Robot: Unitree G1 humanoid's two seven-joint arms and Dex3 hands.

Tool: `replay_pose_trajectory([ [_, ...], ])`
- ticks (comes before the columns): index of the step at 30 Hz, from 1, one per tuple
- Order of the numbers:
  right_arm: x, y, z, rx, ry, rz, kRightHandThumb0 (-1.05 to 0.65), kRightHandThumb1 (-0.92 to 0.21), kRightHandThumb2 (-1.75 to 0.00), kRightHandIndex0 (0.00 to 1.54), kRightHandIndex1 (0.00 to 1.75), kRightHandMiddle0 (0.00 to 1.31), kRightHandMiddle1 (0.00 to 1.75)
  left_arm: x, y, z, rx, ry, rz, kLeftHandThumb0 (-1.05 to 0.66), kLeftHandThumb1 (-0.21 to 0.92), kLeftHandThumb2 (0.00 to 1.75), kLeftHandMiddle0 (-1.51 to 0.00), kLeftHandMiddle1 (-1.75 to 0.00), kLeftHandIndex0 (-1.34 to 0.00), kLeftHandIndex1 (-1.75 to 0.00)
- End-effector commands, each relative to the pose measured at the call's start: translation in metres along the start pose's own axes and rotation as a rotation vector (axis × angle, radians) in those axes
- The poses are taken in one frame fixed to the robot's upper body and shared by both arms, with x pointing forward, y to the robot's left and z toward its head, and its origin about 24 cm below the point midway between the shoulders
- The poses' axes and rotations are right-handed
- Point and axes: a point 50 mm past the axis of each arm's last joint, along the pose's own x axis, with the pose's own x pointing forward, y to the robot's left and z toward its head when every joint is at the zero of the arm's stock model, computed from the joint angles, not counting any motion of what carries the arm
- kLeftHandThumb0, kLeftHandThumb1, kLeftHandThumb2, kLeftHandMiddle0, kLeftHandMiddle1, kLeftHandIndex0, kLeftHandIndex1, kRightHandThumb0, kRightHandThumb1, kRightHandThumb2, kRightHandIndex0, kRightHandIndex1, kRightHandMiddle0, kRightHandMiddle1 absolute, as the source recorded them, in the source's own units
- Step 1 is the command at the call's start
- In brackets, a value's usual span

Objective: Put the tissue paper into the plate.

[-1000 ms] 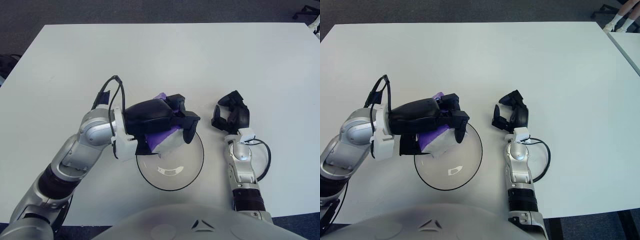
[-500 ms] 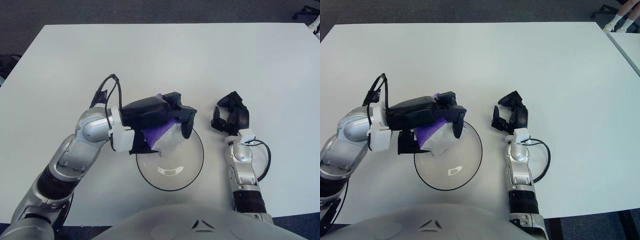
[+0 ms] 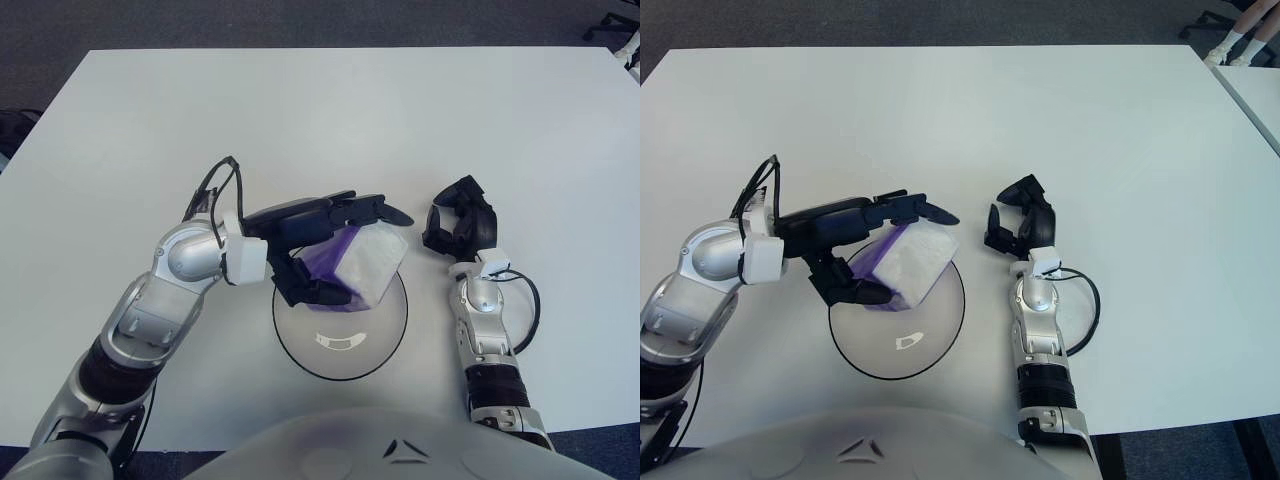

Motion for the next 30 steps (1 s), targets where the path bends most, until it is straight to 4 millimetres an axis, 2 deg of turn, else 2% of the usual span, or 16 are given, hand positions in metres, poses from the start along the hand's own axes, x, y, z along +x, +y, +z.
replay_pose_trajectory([
  [1, -0.047, -0.018, -0.073, -0.021, 0.387, -0.027, -0.45, -0.4, -1.21, 0.94, 1.75, 0.54, 1.75, -0.005, 0.008, 0.001, 0.067, -0.056, -0.035, -1.04, 0.91, 0.51, 0.0, -0.01, 0.0, -0.01],
  [16, -0.047, -0.02, -0.075, -0.011, 0.341, 0.016, -0.45, -0.42, -1.19, 0.95, 1.75, 0.53, 1.75, -0.006, 0.01, 0.001, 0.043, -0.049, -0.107, -1.05, 0.92, 0.41, 0.0, 0.0, 0.0, 0.0],
  [24, -0.047, -0.019, -0.076, -0.044, 0.364, 0.002, -0.45, -0.42, -1.19, 0.95, 1.75, 0.53, 1.75, -0.009, 0.014, 0.002, 0.049, -0.038, -0.099, -1.05, 0.91, 0.29, 0.0, 0.0, 0.0, 0.0],
  [30, -0.049, -0.012, -0.055, -0.039, 0.317, -0.022, -0.44, -0.43, -1.18, 0.94, 1.75, 0.52, 1.75, -0.014, 0.017, 0.004, 0.079, -0.015, -0.091, -1.05, 0.89, 0.24, 0.0, 0.0, 0.0, 0.0],
])
